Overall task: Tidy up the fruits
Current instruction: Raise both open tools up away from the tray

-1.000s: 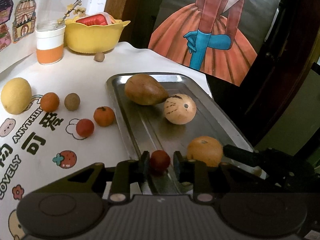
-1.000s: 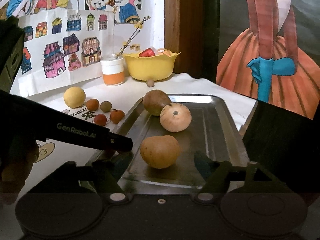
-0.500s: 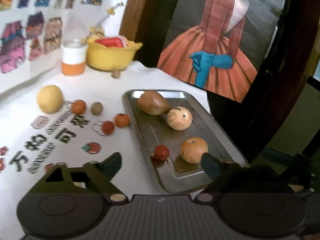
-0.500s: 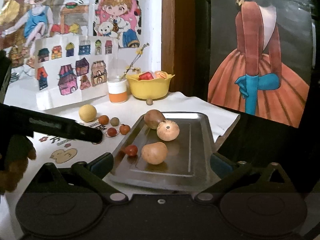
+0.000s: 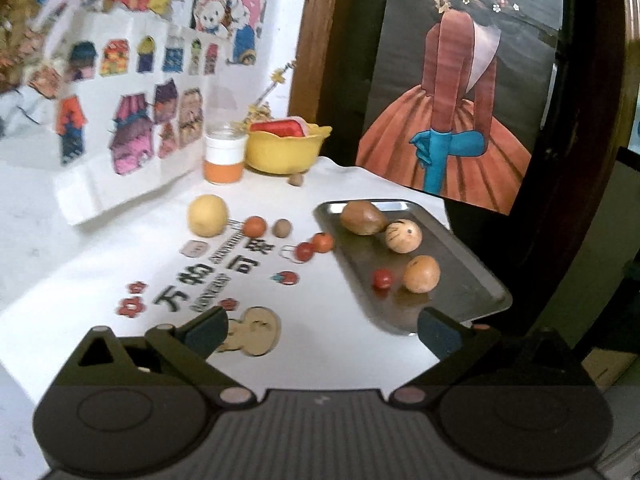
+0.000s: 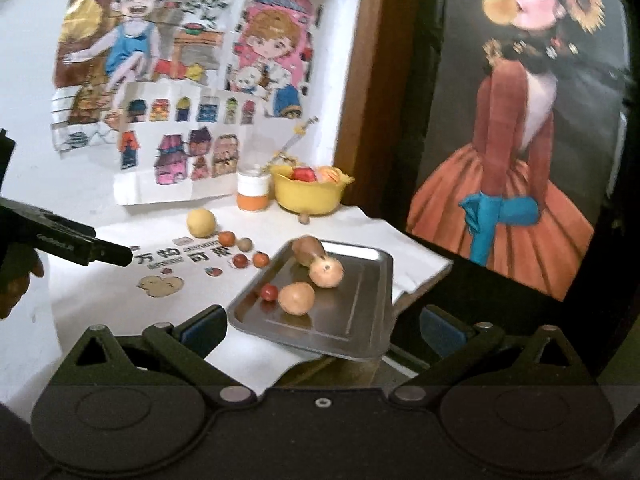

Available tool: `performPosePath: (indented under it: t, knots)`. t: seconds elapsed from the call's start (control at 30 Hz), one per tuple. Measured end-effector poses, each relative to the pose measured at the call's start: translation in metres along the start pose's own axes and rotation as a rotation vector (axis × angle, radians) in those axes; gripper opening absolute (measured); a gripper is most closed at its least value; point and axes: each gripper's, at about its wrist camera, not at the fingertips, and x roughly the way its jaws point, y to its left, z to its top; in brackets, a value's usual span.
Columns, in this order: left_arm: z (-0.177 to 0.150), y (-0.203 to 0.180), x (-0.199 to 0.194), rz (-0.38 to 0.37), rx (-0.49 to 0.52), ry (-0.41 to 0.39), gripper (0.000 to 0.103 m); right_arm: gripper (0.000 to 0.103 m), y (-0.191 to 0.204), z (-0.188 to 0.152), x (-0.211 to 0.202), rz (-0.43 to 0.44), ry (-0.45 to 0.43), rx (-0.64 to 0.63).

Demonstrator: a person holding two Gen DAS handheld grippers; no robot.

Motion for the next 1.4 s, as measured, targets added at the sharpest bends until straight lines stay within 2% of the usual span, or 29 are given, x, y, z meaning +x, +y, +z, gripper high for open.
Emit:
performPosePath:
  t: [0.1, 0.3, 0.6, 0.73, 0.87, 0.97, 1.17, 1.4]
  knots:
    - [0.004, 0.009, -0.016, 0.035, 0.018, -0.006, 0.102, 0.102, 0.002, 0.027, -0.007, 0.072, -0.014, -0.042]
    - [0.029, 0.03, -0.037, 0.088, 0.042, -0.044, 0.102, 0.102, 0.001, 0.093, -0.002, 0.148, -0.077, -0.108]
    - [0.08, 0.059, -0.035, 0.161, 0.031, -0.103, 0.103, 0.102, -0.004, 0.192, 0.056, 0.261, -0.144, -0.14]
    - [0.105, 0.075, -0.03, 0.178, -0.004, -0.113, 0.103, 0.103, -0.002, 0.219, 0.091, 0.322, -0.161, -0.152]
    - [0.123, 0.092, -0.026, 0.223, -0.039, -0.161, 0.103, 0.102, 0.006, 0.218, 0.131, 0.347, -0.208, -0.143]
    - [0.132, 0.106, -0.018, 0.278, -0.113, -0.172, 0.103, 0.103, 0.018, 0.204, 0.164, 0.344, -0.21, -0.136]
    - [0.133, 0.127, 0.005, 0.356, -0.157, -0.141, 0.103, 0.103, 0.046, 0.178, 0.226, 0.394, -0.074, -0.172]
    - [0.131, 0.145, 0.045, 0.334, -0.171, -0.091, 0.103, 0.103, 0.073, 0.164, 0.253, 0.435, -0.01, -0.267]
